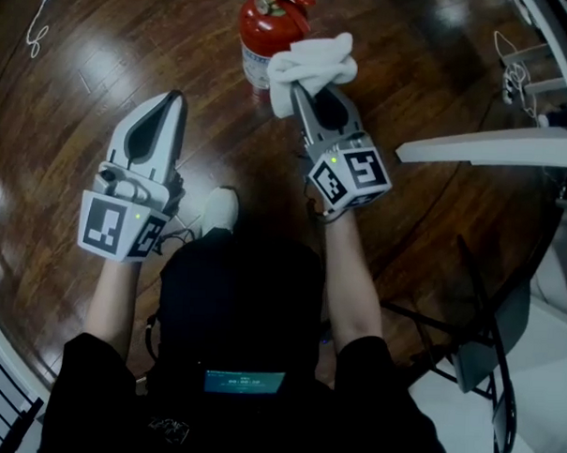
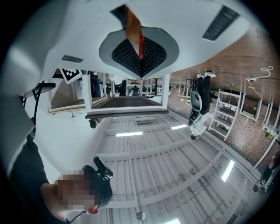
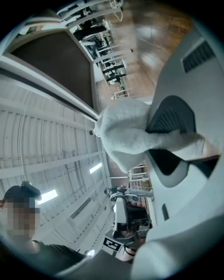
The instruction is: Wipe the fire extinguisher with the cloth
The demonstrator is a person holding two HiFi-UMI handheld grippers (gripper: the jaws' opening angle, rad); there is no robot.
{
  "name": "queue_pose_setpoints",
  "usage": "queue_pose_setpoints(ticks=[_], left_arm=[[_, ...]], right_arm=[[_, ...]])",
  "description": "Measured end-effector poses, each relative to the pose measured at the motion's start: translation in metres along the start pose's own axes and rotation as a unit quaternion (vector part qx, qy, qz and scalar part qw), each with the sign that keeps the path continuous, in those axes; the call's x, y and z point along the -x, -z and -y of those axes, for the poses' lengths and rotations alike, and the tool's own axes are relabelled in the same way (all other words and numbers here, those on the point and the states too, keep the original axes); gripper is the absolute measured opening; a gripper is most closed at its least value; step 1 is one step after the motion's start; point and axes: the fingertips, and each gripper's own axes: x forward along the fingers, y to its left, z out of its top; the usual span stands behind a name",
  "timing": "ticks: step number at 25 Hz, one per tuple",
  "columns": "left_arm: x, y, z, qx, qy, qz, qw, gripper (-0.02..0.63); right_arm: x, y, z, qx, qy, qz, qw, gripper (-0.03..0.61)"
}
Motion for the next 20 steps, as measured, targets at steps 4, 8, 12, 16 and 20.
queue_pose_setpoints(ticks=[4,8,12,16,20], left_arm=[[-0.005,-0.042,0.005,0.013,0.005,-0.012,0.9998,0.0],[0.002,-0.11,0.019,0.051,0.013,-0.026,0.9983,0.0],[0.015,-0.179,0.037,0.077,0.013,-0.06,0.9951,0.0],[0.039,-0.271,0.07,0.082,0.004,-0.077,0.9937,0.0],[0.073,-0.37,0.109,0.075,0.002,-0.074,0.9944,0.0]], right_arm=[[0.018,-0.041,-0.018,0.011,0.007,-0.018,1.0,0.117],[0.058,-0.099,-0.05,0.015,0.014,-0.052,0.998,0.117],[0.104,-0.176,-0.081,-0.009,0.032,-0.074,0.997,0.117],[0.159,-0.27,-0.116,-0.02,0.054,-0.085,0.995,0.117],[0.211,-0.361,-0.169,-0.013,0.055,-0.09,0.994,0.117]])
